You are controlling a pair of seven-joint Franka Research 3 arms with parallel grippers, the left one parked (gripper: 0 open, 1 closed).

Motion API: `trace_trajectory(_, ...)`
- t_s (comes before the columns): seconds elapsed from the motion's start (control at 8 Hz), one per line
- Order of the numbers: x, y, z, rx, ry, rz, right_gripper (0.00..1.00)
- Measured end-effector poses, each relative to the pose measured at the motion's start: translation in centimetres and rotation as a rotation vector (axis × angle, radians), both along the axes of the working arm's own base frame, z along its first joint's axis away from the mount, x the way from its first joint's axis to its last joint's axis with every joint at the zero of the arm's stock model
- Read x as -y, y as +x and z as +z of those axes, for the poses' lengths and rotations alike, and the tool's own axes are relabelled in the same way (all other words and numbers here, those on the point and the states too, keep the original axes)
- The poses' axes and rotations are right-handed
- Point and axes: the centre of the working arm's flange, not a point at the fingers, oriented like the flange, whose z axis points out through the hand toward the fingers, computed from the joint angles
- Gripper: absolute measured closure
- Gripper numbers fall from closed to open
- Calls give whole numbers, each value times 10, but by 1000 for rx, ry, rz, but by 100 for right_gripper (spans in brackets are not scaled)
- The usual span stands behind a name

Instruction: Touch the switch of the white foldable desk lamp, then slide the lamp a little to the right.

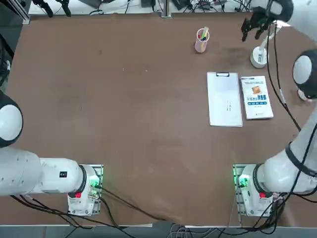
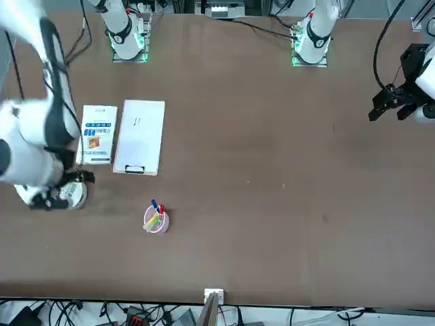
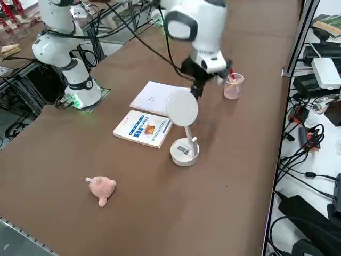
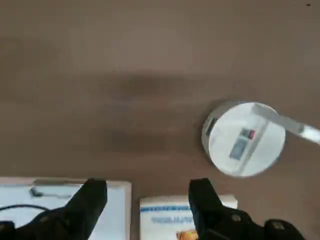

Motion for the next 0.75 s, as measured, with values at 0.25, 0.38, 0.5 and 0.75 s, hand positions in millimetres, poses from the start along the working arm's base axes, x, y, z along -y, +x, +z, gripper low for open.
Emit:
trace_trajectory(0.25,6,5,-46,8,-55,39,0)
trace_trajectory(0.38,7,3,-61,23,-78,65,0)
trace_trajectory(0.5,9,-1,-74,36,-91,85,0)
trace_trajectory(0.75,10,-9,-88,29,-107,108,0)
